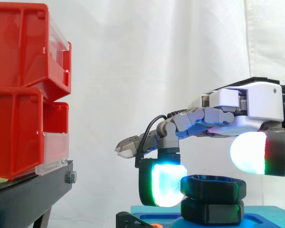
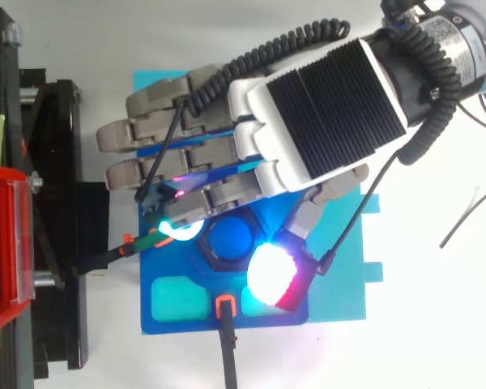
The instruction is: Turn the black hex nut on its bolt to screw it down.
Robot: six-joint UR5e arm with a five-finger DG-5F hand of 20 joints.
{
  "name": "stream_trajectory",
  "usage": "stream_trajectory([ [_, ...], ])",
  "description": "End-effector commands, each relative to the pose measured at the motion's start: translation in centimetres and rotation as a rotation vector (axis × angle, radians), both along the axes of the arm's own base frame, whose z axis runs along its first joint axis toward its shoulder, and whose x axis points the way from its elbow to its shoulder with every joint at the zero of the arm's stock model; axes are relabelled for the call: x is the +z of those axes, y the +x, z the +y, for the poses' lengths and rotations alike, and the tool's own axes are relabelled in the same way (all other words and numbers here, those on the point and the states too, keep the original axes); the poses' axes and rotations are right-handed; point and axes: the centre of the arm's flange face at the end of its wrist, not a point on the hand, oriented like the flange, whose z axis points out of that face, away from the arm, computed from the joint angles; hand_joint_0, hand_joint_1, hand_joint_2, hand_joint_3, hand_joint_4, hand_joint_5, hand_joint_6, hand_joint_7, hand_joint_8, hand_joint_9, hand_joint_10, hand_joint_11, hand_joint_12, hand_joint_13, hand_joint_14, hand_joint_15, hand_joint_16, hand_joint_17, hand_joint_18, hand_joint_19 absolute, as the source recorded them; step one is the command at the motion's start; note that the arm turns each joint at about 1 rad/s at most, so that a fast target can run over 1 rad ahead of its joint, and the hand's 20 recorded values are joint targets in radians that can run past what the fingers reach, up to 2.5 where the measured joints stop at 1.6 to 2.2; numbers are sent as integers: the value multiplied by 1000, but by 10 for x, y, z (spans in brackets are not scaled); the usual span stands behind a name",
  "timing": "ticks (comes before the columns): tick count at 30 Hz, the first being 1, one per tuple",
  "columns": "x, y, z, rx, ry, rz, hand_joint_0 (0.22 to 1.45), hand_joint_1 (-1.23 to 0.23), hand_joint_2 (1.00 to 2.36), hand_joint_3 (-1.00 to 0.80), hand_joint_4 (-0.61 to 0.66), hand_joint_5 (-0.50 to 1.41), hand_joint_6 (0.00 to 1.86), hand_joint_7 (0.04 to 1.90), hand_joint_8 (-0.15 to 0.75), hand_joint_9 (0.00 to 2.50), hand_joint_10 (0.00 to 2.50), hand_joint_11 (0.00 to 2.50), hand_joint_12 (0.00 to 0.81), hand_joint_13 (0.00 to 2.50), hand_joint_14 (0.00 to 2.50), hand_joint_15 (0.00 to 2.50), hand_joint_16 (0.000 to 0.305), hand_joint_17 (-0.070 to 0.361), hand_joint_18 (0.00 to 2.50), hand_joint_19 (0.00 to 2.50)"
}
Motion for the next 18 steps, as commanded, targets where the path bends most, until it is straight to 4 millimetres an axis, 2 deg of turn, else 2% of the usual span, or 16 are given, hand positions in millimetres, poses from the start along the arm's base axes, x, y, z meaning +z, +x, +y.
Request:
stream_trajectory([
  [1,1,-2,-8,3,-2,-4,481,-168,1000,-500,131,-90,575,1208,186,363,0,0,336,283,0,0,55,123,225,345],
  [18,2,-9,-32,13,-7,-24,481,-183,1000,-500,135,-88,563,1220,186,368,0,0,336,287,0,0,55,123,229,338],
])
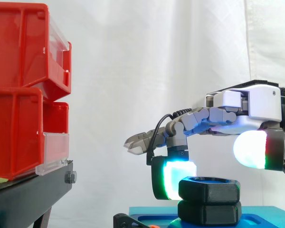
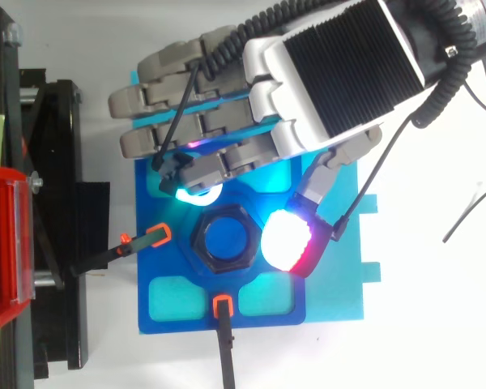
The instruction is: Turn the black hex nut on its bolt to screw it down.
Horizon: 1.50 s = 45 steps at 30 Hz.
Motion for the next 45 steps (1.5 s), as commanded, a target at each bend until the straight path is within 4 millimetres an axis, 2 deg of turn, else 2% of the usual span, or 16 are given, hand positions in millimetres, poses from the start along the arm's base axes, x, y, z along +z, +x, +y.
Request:
stream_trajectory([
  [1,1,-1,-4,2,-1,-8,481,-184,1000,-500,135,-86,558,1224,186,367,0,0,336,286,0,0,55,123,229,337],
  [6,6,4,-5,2,-1,-54,481,-186,1000,-500,143,-76,500,1286,187,365,0,0,336,285,0,0,55,123,227,337],
  [17,12,11,4,21,35,-94,481,-190,1000,-500,166,-90,502,1200,185,364,0,0,336,283,0,0,55,123,226,338],
  [34,6,23,68,23,46,-40,483,-195,1000,-500,170,-97,503,1130,184,363,0,0,335,282,0,0,55,123,221,339],
  [39,5,24,73,25,39,-41,482,-196,1000,-500,171,-95,503,1141,184,359,0,0,335,282,0,0,55,123,220,335],
  [40,-9,25,74,26,37,-18,483,-198,1000,-500,161,-92,503,1167,184,360,0,0,335,282,0,0,55,123,220,338],
  [45,-20,27,74,30,37,-14,484,-201,1000,-500,140,-87,502,1210,186,361,0,0,336,284,0,0,54,122,227,335],
])
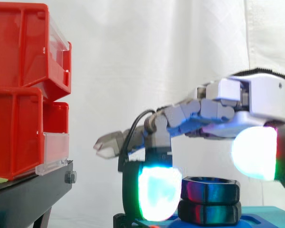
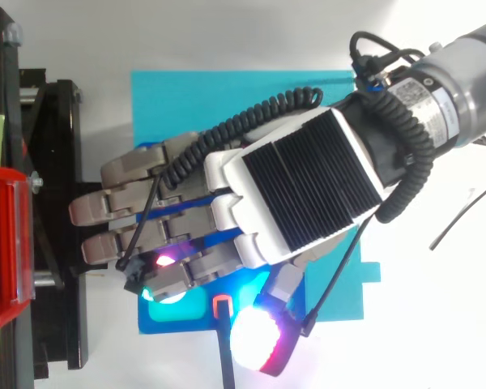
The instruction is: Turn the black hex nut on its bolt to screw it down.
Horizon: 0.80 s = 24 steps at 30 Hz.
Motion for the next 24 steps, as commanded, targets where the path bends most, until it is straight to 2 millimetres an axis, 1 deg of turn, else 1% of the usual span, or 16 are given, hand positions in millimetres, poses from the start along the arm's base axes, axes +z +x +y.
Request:
stream_trajectory([
  [1,-8,1,0,2,0,8,484,-203,1000,-500,125,-85,502,1230,185,362,0,0,337,284,0,0,54,122,227,335],
  [6,-7,1,-1,3,-2,6,483,-209,1000,-500,102,-75,500,1323,187,366,0,0,337,289,0,0,54,122,232,337],
  [11,-8,0,-2,3,-2,9,483,-214,1000,-500,96,-91,578,1216,187,369,0,0,337,290,0,0,54,122,239,333],
  [24,-8,0,-4,8,-3,9,483,-220,1000,-500,113,-117,710,1055,191,374,0,0,338,295,0,0,54,122,243,337],
])
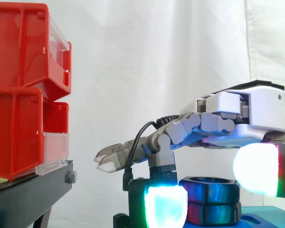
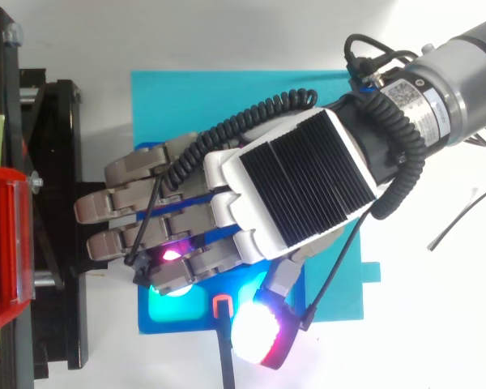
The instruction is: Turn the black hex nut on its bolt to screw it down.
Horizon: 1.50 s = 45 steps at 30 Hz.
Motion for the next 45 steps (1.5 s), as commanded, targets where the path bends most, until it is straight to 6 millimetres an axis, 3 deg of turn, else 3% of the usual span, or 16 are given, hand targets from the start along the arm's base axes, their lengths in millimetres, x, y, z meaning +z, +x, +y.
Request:
stream_trajectory([
  [1,0,0,-2,2,-1,0,483,-220,1000,-500,117,-118,716,1056,191,375,0,0,338,295,0,0,54,122,242,332],
  [16,0,-2,-8,13,-3,-3,483,-223,1000,-500,137,-119,735,1021,190,375,0,0,337,296,0,0,54,121,240,334],
  [32,14,1,-10,24,-3,2,481,-243,1000,-500,131,-114,720,1052,195,379,0,0,337,300,0,0,54,121,239,327],
  [45,15,-3,-28,23,-7,-3,481,-243,1000,-500,136,-114,726,1034,195,386,0,0,334,302,0,0,53,120,233,326],
])
